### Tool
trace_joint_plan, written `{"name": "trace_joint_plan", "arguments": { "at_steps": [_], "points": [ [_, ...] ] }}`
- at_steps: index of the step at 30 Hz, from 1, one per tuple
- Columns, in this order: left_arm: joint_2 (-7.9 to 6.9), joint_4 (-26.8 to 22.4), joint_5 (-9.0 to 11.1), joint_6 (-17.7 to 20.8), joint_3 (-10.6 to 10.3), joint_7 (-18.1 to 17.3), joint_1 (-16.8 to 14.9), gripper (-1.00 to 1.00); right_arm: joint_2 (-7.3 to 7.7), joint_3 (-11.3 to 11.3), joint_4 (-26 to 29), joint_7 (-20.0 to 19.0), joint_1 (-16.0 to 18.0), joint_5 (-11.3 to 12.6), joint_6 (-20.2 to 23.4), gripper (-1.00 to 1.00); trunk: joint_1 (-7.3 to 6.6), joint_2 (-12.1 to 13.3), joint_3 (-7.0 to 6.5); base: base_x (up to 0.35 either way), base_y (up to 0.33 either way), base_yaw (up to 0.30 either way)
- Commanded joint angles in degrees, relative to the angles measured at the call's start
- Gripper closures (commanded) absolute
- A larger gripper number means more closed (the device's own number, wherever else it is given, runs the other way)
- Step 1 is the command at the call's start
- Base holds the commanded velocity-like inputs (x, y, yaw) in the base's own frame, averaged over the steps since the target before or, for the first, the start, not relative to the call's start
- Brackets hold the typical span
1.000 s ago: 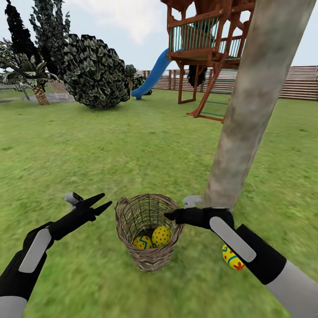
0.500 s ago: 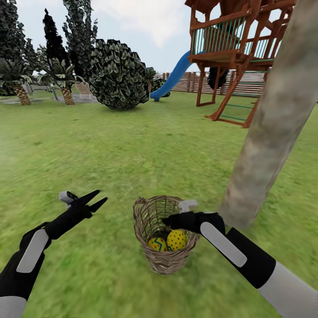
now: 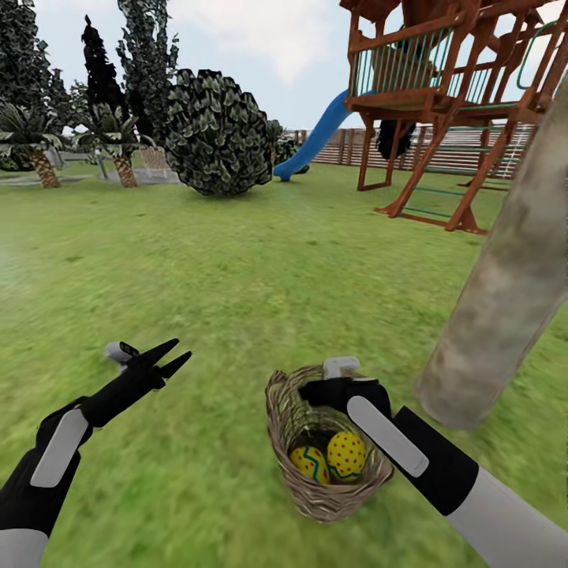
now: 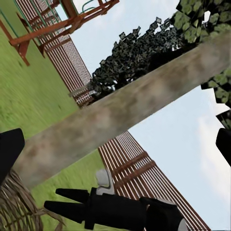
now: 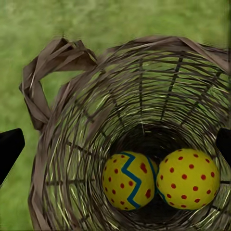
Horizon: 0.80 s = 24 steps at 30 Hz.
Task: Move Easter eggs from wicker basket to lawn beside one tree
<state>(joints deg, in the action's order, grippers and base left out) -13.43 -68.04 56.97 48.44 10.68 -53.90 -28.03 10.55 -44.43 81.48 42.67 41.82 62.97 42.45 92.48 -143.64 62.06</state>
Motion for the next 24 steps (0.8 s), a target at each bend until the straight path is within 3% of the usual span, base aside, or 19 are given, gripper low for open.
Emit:
{"name": "trace_joint_plan", "arguments": {
  "at_steps": [1,4,7,9,12,14,16,18,19,21,24],
  "points": [
    [-0.02,0.0,0.2,0.3,0.0,-0.1,0.0,-1.0,0.02,-0.1,0.0,0.8,0.1,0.9,0.0,-1.0,0.01,0.0,0.0,0.229,0.261,-0.274],
    [0.0,0.0,0.2,0.3,0.0,-0.1,0.0,-1.0,0.06,-0.1,-0.7,2.3,0.1,1.9,-0.1,-1.0,0.01,0.0,-0.15,0.23,0.259,-0.277],
    [0.05,0.0,0.2,0.3,0.0,0.0,0.0,-1.0,-0.14,0.0,-3.0,7.7,0.0,2.8,-0.5,-1.0,0.01,0.0,-0.31,0.112,0.121,-0.277],
    [0.06,0.0,0.2,0.3,0.0,0.0,0.0,-1.0,-0.67,0.0,-5.2,9.5,0.0,5.3,-0.7,-1.0,0.01,0.0,-0.41,0.028,0.03,-0.276],
    [0.07,0.0,0.2,0.3,0.0,0.0,0.0,-1.0,-1.09,0.1,-11.2,10.5,0.0,11.7,-0.8,-1.0,0.01,0.0,-0.5,0.01,0.01,-0.155],
    [0.12,0.0,0.2,0.3,-0.1,0.1,0.0,-1.0,-1.18,0.0,-14.6,10.4,0.0,14.5,-0.9,-1.0,0.01,0.0,-0.52,0.002,0.003,-0.041],
    [0.19,0.0,0.1,0.3,-0.1,0.1,0.0,-1.0,-1.21,-0.1,-16.7,10.2,0.0,15.3,-1.0,-1.0,0.01,0.0,-0.53,0.001,0.001,-0.015],
    [0.22,0.0,0.1,0.3,-0.1,0.2,0.0,-1.0,-1.17,-0.1,-18.1,9.4,-0.1,15.5,-1.0,-1.0,0.01,0.0,-0.53,0.0,0.0,-0.006],
    [0.39,0.1,0.1,0.3,-0.1,0.2,0.0,-1.0,-1.15,-0.2,-19.2,5.7,-0.1,15.3,-1.0,-1.0,0.01,0.0,-0.53,0.0,0.0,-0.001],
    [0.46,0.1,0.1,0.3,-0.1,0.2,0.0,-1.0,-1.13,-0.3,-19.5,3.0,-0.2,15.2,-0.9,-1.0,0.01,0.0,-0.53,0.0,0.0,0.0],
    [0.5,0.1,0.2,0.3,-0.1,0.2,0.0,-1.0,-1.11,-0.3,-19.8,1.5,-0.2,15.2,-0.9,-1.0,0.01,0.0,-0.53,0.0,0.0,0.0]
  ]
}}
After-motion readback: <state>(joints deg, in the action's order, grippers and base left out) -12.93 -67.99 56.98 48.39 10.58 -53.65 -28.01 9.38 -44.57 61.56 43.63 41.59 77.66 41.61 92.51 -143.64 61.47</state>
